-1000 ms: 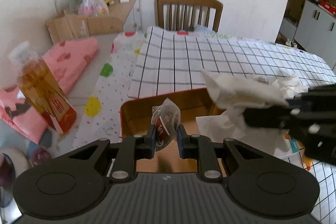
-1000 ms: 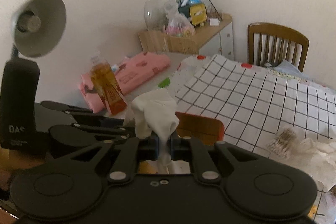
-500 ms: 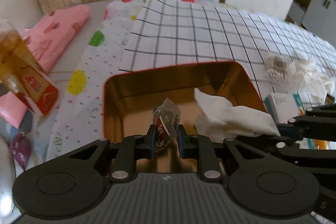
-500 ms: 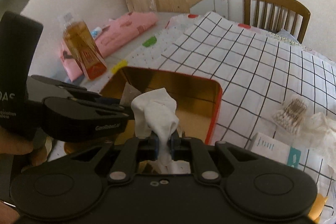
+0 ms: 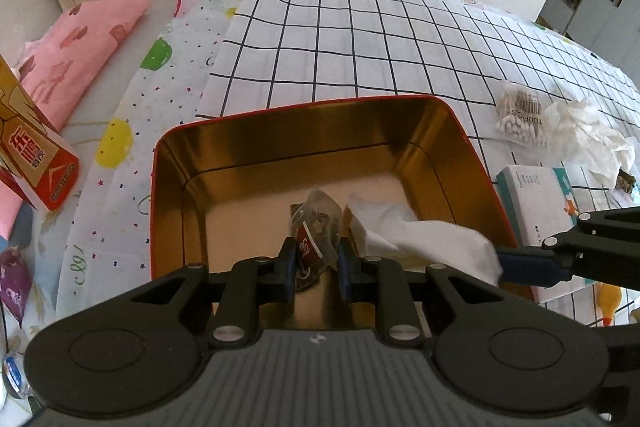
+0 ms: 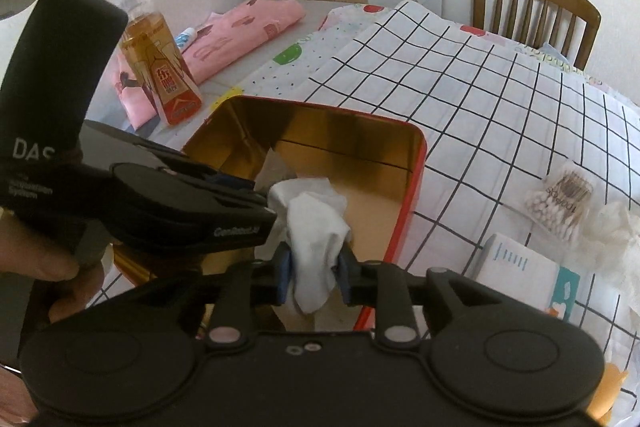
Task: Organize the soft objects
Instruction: 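Open right tool to drop tissue in the tin while left tool releases the tea bag, then withdraw both tools from the tin back toward the items on the table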
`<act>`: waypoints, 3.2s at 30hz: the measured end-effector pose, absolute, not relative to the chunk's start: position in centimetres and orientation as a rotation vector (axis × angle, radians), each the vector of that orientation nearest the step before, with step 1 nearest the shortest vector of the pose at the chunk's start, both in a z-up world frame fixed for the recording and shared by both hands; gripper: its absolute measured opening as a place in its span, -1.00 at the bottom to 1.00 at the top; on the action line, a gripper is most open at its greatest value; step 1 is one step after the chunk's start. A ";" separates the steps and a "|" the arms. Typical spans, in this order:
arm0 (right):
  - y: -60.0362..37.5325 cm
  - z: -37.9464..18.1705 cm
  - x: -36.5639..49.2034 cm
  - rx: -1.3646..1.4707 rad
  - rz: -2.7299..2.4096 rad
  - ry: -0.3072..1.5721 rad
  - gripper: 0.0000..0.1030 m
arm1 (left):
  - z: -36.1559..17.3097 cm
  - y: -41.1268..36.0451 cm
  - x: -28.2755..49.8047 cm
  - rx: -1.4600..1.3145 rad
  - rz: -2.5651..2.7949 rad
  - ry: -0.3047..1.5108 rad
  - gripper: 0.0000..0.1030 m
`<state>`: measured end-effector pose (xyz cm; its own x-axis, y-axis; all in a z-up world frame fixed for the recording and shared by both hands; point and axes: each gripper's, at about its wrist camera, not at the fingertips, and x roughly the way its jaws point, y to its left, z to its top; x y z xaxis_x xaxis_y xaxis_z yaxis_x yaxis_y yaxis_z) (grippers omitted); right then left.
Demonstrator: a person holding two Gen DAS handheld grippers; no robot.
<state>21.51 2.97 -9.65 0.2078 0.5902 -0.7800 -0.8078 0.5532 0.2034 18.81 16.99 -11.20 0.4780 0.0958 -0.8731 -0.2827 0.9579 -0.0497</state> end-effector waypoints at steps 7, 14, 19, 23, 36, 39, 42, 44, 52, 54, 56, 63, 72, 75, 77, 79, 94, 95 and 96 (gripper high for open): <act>2.6 -9.6 21.4 -0.268 0.981 0.935 -0.33 | -10.9 16.9 18.4 -0.218 0.231 1.030 -0.46; 2.1 -8.8 20.5 -0.283 0.986 0.908 -0.21 | -10.3 16.8 17.6 -0.216 0.236 1.013 -0.45; 1.4 -8.2 20.3 -0.256 0.980 0.897 -0.15 | -9.7 16.8 16.9 -0.198 0.244 0.992 0.01; 0.7 -7.7 20.2 -0.241 0.960 0.892 -0.11 | -8.9 16.9 16.2 -0.202 0.248 0.960 0.18; -3.7 -4.1 18.8 -0.160 0.942 0.823 0.16 | -5.1 14.3 13.6 -0.162 0.216 0.864 0.26; -4.9 -3.3 18.4 -0.147 0.934 0.804 0.20 | -4.0 13.2 13.1 -0.143 0.191 0.836 0.26; -6.3 -2.4 18.0 -0.122 0.924 0.786 0.23 | -2.8 12.0 12.6 -0.118 0.163 0.808 0.27; -7.3 -1.8 17.7 -0.110 0.918 0.771 0.27 | -2.2 11.0 12.3 -0.099 0.150 0.789 0.41; -11.3 -0.2 16.0 -0.085 0.881 0.706 0.48 | -0.1 7.8 10.9 -0.082 0.083 0.724 0.51; -12.4 0.2 15.5 -0.084 0.865 0.682 0.55 | 0.2 7.0 10.8 -0.072 0.070 0.714 0.59; -13.3 0.4 15.0 -0.079 0.856 0.668 0.61 | 0.5 6.2 10.6 -0.064 0.055 0.701 0.65; -16.7 0.7 13.4 -0.090 0.806 0.621 0.73 | 1.0 3.5 10.4 -0.042 0.003 0.688 0.65; -20.6 -0.7 12.3 -0.082 0.730 0.630 0.76 | 0.6 1.2 10.6 -0.083 -0.063 0.687 0.96; -21.7 -1.3 12.2 -0.075 0.706 0.637 0.77 | 0.4 0.4 10.8 -0.085 -0.071 0.683 0.96; -22.4 -1.7 12.2 -0.074 0.687 0.640 0.80 | 0.3 0.0 10.9 -0.091 -0.069 0.672 0.96; -23.0 -2.2 12.3 -0.076 0.669 0.647 0.80 | -0.1 -0.6 11.0 -0.096 -0.082 0.660 0.97; -25.7 -7.6 15.9 -0.152 0.584 0.747 0.78 | -7.1 -5.1 15.7 -0.079 -0.084 0.815 0.97; -25.7 -8.0 16.2 -0.157 0.591 0.754 0.78 | -7.6 -5.4 16.1 -0.080 -0.093 0.819 0.97; -25.6 -8.3 16.4 -0.167 0.596 0.759 0.78 | -7.9 -5.6 16.4 -0.080 -0.099 0.822 0.97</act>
<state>16.43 -25.62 -8.35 0.5699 0.4470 -0.6895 -0.5638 0.8231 0.0675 16.37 -5.57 -7.94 0.6765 -0.1189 -0.7268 0.0565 0.9923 -0.1098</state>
